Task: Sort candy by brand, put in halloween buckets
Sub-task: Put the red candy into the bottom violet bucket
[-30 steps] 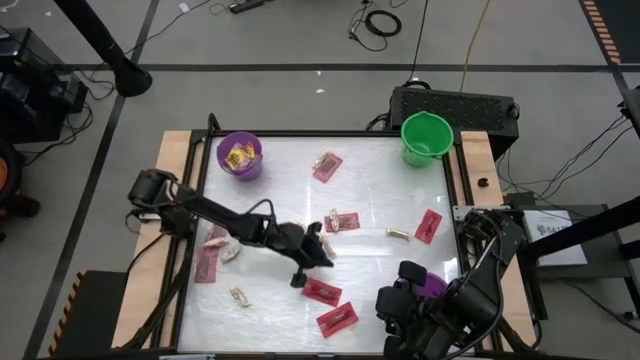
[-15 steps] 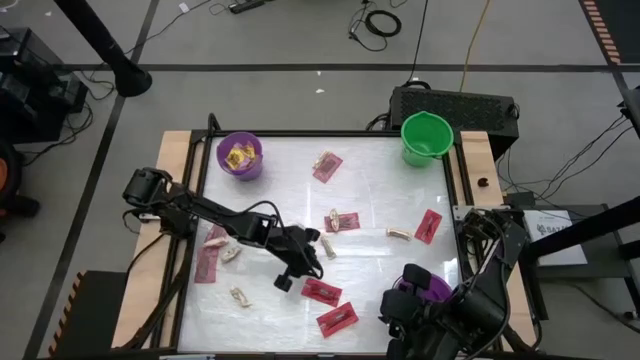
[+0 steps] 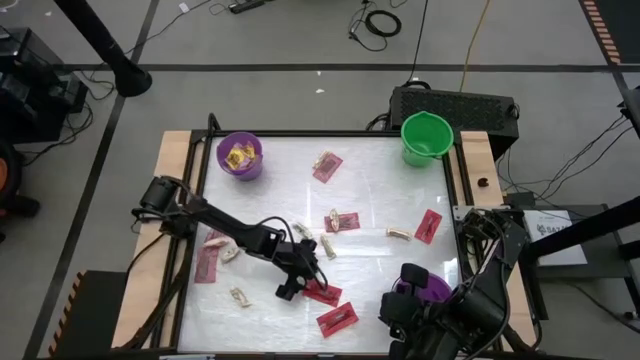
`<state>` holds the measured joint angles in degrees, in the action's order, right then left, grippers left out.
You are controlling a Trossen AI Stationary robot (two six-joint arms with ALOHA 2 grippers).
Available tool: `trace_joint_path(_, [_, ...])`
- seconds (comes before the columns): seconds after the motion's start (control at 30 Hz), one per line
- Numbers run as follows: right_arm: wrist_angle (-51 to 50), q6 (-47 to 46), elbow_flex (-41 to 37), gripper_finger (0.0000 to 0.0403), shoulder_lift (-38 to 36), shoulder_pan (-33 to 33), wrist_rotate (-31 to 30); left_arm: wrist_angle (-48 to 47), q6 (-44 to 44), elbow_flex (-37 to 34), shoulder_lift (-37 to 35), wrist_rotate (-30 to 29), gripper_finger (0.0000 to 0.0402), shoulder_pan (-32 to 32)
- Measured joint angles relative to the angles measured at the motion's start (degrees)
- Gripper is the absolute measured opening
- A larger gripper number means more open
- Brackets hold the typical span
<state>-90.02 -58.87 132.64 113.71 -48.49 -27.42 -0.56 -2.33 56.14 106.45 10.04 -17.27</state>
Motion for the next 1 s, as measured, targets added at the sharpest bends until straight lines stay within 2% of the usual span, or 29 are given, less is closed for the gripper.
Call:
trace_joint_path(0.17, [0.00, 0.22, 0.00, 0.0155, 0.00, 0.00, 0.02, 0.46, -1.33, 0.16, 2.61, -0.34, 0.0288, -0.61])
trace_joint_path(0.3, [0.00, 1.15, 0.00, 0.0155, 0.00, 0.00, 0.00, 0.50, -8.47, 0.24, 3.07, -1.88, 0.0248, -1.74])
trace_joint_path(0.43, [0.00, 1.32, 0.00, 0.0155, 0.00, 0.00, 0.00, 0.36, -12.65, 0.26, 3.09, -1.64, 0.0157, -2.09])
trace_joint_path(0.57, [0.01, 1.51, 0.00, 0.0155, 0.00, 0.00, 0.00, 0.09, -12.97, 0.57, 3.20, -1.73, 0.0036, -2.08])
trace_joint_path(0.6, [0.00, 1.53, 0.00, 0.0155, 0.00, 0.00, 0.00, -0.18, -11.99, 0.88, 3.22, -2.01, 0.0020, -2.02])
trace_joint_path(0.8, [0.00, 1.51, 0.00, 0.0155, 0.00, 0.00, 0.00, -1.77, -10.58, 5.37, 3.24, -4.38, 0.0008, -1.89])
trace_joint_path(0.9, [0.01, 1.53, 0.00, 0.0155, 0.00, 0.00, 0.00, -0.97, -14.37, 8.64, 2.58, -6.99, 0.0004, -1.87])
trace_joint_path(1.0, [0.02, 1.68, 0.00, 0.0155, 0.02, 0.00, -0.08, -4.51, -18.77, 11.67, 2.72, -11.01, 0.0004, -1.83])
